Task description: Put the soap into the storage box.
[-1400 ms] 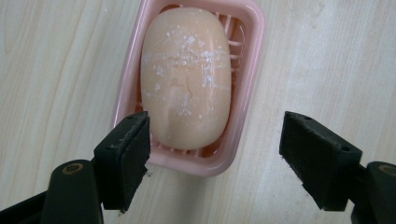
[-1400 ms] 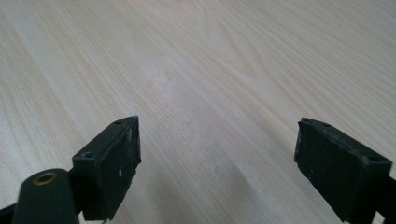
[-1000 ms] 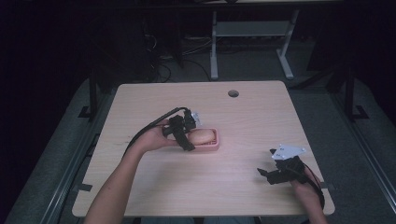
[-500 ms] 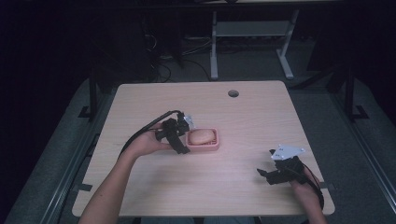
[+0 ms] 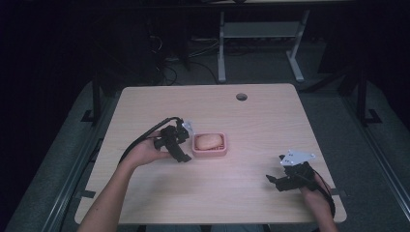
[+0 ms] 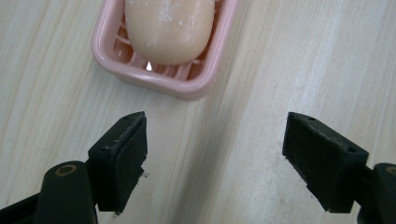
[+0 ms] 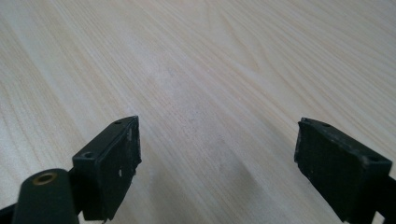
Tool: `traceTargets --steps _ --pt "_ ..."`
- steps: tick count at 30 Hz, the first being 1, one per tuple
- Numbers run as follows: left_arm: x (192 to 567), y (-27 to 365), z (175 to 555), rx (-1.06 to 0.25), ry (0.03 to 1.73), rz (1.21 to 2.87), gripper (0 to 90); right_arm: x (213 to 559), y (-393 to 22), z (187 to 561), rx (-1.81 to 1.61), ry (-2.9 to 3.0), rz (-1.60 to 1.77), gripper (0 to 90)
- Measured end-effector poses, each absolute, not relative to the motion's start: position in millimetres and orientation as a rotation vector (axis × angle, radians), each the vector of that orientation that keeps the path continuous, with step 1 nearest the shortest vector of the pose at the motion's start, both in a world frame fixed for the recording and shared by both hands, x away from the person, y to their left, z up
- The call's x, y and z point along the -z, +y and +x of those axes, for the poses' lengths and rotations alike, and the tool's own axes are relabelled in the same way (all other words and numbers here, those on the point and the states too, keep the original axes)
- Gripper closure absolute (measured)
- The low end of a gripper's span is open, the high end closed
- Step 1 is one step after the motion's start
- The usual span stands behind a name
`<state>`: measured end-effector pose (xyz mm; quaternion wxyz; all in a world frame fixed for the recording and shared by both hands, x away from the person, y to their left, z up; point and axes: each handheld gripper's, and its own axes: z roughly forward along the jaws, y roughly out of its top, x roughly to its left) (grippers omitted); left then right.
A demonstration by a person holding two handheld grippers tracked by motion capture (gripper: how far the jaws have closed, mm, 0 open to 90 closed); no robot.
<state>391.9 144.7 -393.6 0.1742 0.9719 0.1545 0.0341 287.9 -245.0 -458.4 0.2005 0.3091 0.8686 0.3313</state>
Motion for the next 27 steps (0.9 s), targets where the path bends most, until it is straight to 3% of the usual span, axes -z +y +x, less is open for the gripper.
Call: traceTargets --steps 27 --pt "404.8 178.2 371.9 -0.109 0.508 2.711 21.7 459.8 -243.3 287.8 -0.914 2.431 0.873 14.0"
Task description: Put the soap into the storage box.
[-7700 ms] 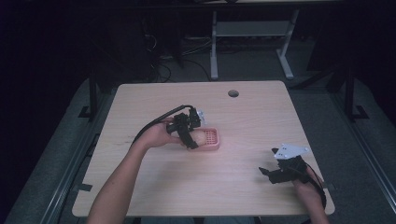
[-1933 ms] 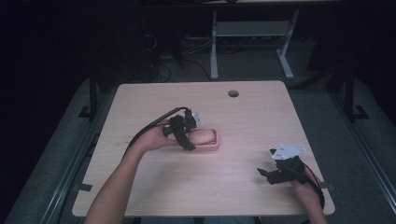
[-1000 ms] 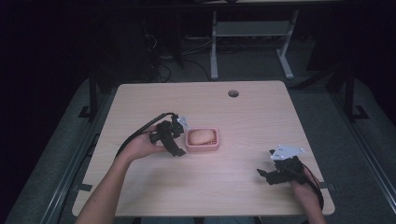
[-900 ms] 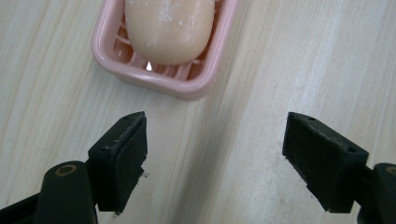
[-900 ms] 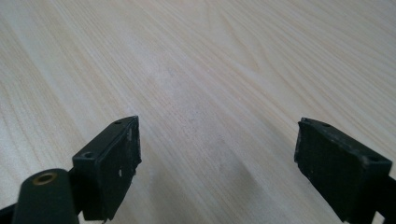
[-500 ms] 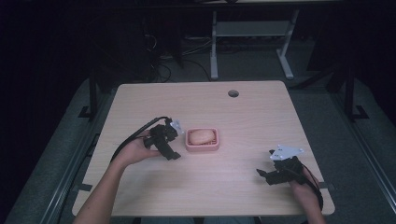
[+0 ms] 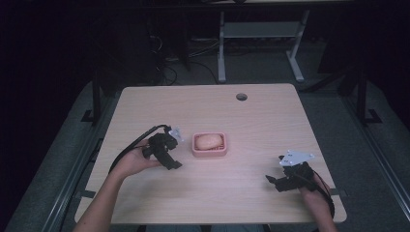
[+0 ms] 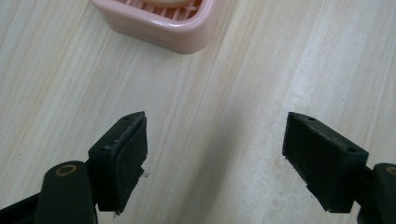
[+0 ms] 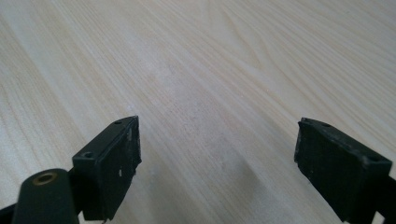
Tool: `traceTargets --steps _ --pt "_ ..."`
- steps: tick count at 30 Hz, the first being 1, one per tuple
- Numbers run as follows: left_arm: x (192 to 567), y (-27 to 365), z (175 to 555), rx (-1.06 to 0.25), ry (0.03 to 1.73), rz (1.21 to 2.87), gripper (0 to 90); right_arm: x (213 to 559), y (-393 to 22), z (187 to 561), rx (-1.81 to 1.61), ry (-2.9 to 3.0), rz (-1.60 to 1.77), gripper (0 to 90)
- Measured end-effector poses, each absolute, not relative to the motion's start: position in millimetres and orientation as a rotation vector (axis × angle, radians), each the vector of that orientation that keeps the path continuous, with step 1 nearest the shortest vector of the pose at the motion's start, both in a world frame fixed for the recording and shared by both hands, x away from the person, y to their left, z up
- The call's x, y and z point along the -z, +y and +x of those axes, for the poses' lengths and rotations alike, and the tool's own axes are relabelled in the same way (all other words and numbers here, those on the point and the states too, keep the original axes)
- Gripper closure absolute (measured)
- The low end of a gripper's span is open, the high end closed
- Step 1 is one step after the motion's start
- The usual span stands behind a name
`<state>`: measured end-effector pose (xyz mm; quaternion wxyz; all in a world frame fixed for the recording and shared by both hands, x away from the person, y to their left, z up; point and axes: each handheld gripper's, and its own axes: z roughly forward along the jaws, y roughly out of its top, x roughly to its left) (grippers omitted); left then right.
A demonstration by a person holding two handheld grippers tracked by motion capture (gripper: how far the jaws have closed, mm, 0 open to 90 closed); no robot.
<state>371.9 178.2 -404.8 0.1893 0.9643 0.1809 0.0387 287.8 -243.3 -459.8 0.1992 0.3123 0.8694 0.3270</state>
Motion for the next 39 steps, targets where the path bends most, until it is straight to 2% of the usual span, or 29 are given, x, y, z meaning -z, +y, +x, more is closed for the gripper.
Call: traceTargets --steps 39 --pt "421.7 211.2 340.2 -0.170 0.538 2.698 21.1 461.0 -243.8 287.8 -0.907 2.424 0.890 14.0"
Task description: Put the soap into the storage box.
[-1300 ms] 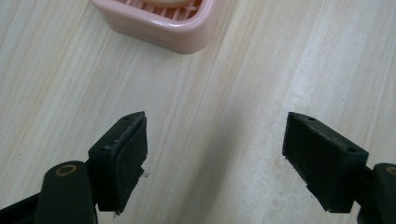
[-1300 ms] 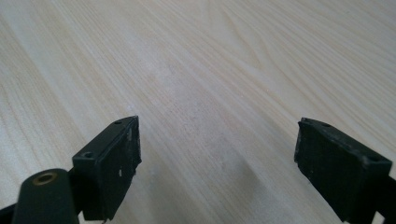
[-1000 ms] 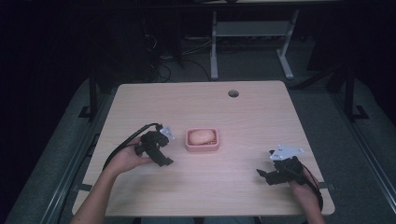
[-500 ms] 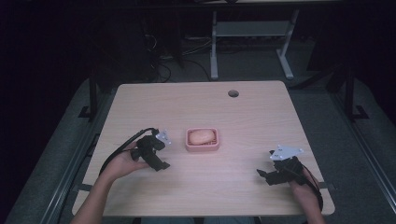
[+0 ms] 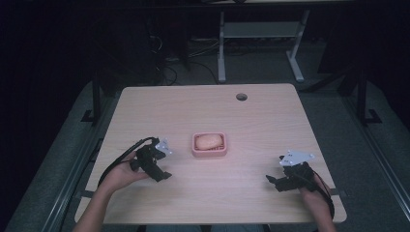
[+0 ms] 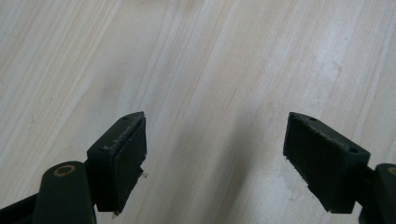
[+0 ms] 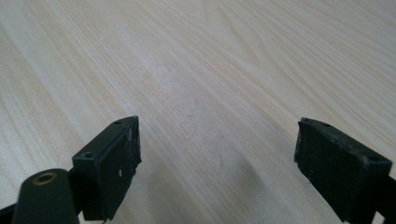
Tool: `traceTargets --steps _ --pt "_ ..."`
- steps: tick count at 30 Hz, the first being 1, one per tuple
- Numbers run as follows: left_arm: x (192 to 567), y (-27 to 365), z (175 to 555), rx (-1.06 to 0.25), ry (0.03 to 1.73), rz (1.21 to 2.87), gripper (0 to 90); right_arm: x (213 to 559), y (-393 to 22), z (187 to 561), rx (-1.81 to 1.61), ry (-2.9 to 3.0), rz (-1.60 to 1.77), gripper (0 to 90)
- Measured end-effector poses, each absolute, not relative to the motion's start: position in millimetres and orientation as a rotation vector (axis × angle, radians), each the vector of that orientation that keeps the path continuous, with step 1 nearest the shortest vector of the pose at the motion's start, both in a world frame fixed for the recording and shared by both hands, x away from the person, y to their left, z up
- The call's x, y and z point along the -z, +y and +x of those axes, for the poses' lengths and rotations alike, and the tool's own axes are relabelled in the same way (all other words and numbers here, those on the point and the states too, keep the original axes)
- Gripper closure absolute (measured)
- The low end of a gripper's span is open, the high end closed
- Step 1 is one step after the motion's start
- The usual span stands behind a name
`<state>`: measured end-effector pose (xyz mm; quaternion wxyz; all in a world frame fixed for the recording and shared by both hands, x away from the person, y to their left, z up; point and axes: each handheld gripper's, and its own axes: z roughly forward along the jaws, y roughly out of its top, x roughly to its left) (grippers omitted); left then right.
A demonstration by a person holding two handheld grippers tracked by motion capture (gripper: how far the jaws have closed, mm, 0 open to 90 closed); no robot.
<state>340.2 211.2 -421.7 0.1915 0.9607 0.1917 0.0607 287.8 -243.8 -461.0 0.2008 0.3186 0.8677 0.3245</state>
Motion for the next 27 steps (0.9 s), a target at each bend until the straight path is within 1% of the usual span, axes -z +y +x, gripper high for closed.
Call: traceTargets --steps 13,19,27 --pt "432.2 224.3 326.3 -0.182 0.561 2.659 21.5 460.9 -243.2 287.9 -0.906 2.423 0.893 14.0" --pt "434.9 231.7 318.6 -0.201 0.571 2.667 21.5 460.8 -241.1 287.8 -0.905 2.424 0.892 14.0" --pt "439.2 240.2 303.7 -0.228 0.600 2.621 21.7 459.7 -241.5 287.6 -0.910 2.422 0.880 14.0"
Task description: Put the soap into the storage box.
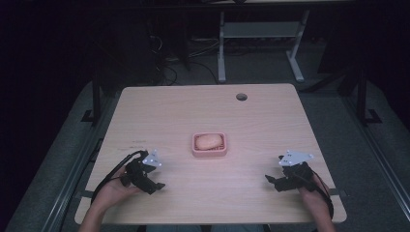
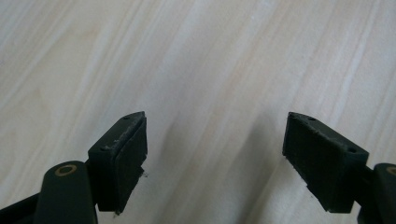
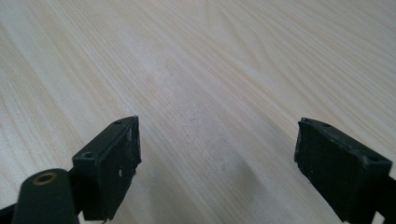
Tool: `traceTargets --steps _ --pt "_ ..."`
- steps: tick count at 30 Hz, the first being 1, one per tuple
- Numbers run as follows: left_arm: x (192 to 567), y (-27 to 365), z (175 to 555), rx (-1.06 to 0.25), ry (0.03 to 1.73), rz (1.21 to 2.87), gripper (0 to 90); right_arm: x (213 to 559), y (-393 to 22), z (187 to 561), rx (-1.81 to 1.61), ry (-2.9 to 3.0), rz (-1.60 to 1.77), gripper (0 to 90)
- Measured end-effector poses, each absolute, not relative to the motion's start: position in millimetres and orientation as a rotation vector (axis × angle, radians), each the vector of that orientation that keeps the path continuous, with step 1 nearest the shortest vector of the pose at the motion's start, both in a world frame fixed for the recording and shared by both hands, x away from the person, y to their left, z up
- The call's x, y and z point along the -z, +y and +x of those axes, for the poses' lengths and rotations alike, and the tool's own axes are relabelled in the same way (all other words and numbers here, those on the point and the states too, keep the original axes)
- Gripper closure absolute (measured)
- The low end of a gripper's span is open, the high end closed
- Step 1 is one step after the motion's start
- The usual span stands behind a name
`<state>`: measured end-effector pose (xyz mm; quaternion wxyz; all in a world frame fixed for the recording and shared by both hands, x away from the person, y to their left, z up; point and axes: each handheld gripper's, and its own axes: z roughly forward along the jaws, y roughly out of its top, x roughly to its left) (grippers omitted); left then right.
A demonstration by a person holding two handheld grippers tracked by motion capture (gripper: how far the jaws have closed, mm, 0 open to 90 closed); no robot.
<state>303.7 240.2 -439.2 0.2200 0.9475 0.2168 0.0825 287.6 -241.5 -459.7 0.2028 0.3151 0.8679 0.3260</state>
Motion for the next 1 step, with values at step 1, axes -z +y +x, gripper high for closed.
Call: traceTargets --steps 1 --pt "439.4 241.6 302.8 -0.223 0.609 2.614 21.7 459.5 -241.9 287.7 -0.908 2.423 0.874 14.0"
